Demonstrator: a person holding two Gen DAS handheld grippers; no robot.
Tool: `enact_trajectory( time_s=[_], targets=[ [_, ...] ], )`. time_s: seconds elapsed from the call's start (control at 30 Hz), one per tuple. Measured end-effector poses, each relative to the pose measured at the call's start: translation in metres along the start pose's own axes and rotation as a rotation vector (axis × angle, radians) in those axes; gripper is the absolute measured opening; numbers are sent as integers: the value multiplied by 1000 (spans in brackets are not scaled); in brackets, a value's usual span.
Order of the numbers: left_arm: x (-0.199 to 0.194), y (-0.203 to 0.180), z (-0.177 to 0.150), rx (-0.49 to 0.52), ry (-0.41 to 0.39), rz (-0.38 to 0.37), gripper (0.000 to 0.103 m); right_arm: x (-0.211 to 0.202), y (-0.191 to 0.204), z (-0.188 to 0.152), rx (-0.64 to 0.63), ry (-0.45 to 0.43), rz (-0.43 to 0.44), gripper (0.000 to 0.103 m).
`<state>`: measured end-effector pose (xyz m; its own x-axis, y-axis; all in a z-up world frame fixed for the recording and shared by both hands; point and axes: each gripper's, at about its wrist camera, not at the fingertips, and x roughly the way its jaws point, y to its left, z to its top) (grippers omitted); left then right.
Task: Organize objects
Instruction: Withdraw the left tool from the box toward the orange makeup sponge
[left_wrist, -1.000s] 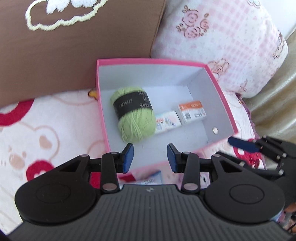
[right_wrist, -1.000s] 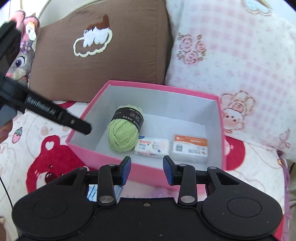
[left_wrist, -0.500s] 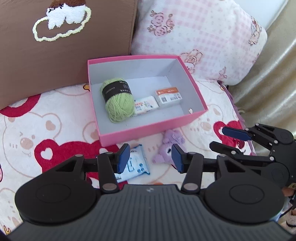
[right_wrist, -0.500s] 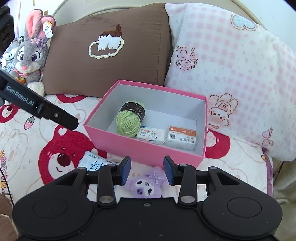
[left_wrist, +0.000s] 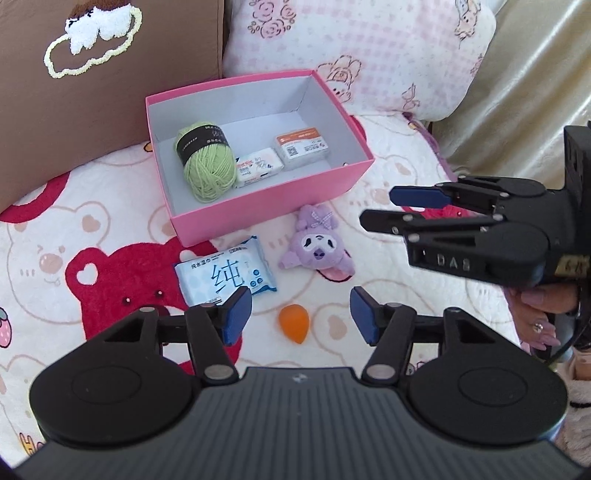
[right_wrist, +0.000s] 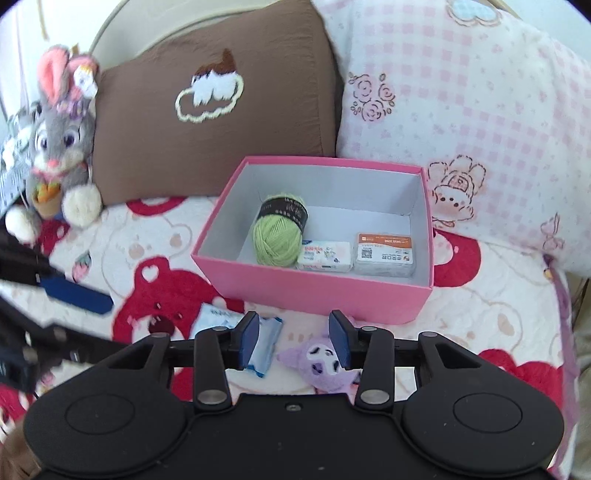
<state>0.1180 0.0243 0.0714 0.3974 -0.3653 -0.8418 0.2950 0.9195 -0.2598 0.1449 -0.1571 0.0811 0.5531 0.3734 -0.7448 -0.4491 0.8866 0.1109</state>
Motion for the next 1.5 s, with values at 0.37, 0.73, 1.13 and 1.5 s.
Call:
enact_trajectory(
  time_s=[0.37, 0.73, 1.13, 1.5],
  targets=[
    [3, 3, -20, 30, 17, -2, 60, -10, 4, -21, 11, 13, 29, 50],
    [9, 6, -52, 42, 0, -62, 61, -15, 6, -70, -13, 4, 47, 53],
    [53, 19, -71, -7, 81, -103, 61, 8, 24, -112, -59, 68, 112, 55],
    [94, 20, -73, -33, 93, -122, 63, 37, 40, -130, -158, 51, 72, 74]
  ],
)
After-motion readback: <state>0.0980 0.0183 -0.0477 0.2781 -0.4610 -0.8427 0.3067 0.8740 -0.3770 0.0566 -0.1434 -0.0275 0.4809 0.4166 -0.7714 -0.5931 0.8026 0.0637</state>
